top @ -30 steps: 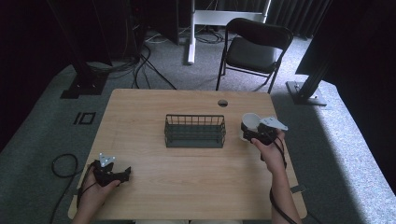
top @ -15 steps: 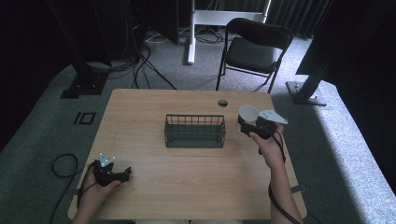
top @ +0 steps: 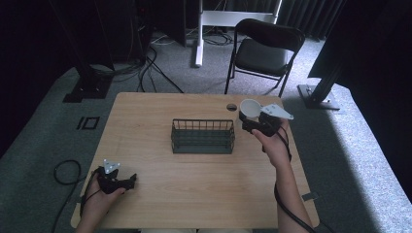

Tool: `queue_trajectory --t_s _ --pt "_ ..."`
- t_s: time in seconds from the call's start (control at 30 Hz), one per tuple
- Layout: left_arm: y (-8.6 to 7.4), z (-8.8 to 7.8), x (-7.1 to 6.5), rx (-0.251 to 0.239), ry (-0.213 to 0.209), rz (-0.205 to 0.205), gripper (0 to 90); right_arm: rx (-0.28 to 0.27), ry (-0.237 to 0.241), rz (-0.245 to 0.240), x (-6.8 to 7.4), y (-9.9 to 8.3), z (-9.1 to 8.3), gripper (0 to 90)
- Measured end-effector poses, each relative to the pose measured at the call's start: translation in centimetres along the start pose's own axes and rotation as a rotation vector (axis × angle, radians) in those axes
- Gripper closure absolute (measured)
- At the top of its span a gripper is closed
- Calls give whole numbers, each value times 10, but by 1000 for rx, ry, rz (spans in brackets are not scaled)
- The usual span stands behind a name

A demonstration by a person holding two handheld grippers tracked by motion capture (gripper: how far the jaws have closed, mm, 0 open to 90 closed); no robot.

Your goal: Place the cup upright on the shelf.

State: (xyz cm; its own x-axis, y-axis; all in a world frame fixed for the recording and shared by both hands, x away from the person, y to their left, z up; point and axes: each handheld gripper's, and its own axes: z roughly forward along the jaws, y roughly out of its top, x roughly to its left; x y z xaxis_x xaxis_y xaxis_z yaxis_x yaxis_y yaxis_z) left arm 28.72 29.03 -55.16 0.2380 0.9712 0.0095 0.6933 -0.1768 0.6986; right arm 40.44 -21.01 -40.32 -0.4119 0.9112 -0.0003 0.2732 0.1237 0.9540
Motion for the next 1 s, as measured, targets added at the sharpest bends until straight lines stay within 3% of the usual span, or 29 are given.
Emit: queue_trajectory --t_s 0.5,1.0 --pt "0 0 0 0 0 0 74 -2 94 -33 35 6 16 205" --pt "0 0 0 0 0 -1 74 45 192 -56 79 -7 48 206"
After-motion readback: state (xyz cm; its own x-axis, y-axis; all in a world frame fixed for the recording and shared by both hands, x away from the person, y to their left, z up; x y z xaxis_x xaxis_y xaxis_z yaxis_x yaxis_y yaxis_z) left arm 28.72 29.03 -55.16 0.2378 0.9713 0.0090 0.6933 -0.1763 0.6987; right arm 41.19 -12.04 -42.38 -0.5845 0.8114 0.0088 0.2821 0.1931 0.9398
